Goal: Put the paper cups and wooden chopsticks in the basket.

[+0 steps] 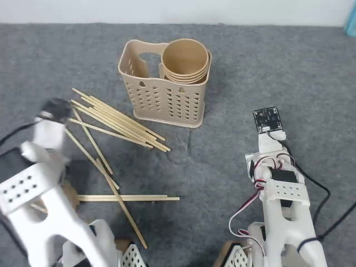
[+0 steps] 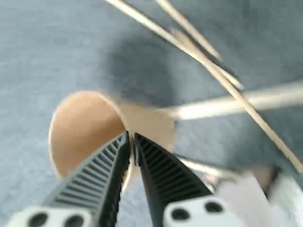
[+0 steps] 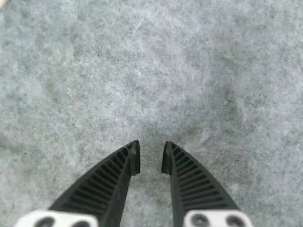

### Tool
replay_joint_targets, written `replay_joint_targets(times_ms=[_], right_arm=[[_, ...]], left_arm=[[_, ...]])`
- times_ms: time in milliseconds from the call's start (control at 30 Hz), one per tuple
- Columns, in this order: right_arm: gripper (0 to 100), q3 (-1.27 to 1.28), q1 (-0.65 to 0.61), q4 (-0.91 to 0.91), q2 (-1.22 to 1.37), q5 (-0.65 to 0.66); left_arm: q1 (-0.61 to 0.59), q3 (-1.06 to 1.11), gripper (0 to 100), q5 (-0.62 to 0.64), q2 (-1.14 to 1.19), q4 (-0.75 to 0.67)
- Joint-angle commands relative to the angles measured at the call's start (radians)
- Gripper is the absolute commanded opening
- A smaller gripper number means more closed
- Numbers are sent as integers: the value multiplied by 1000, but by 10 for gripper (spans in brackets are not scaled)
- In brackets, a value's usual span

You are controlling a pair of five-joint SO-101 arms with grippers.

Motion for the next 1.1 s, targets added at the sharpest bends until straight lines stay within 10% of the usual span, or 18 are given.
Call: replay_joint_targets(times_ms=[0,500,767,1067], right_arm=[[91,-11,-1,-19,-33,21],[91,-11,-1,-19,-33,21],[91,-11,-4,-19,-33,21],[91,-11,-5,-19,-33,21]], left_arm=[[-38,-94,12,83,-20,-86],[-48,-182,13,252,-20,-253],[-301,-42,170,405,2,-554],[-370,-220,107,430,471,-565]])
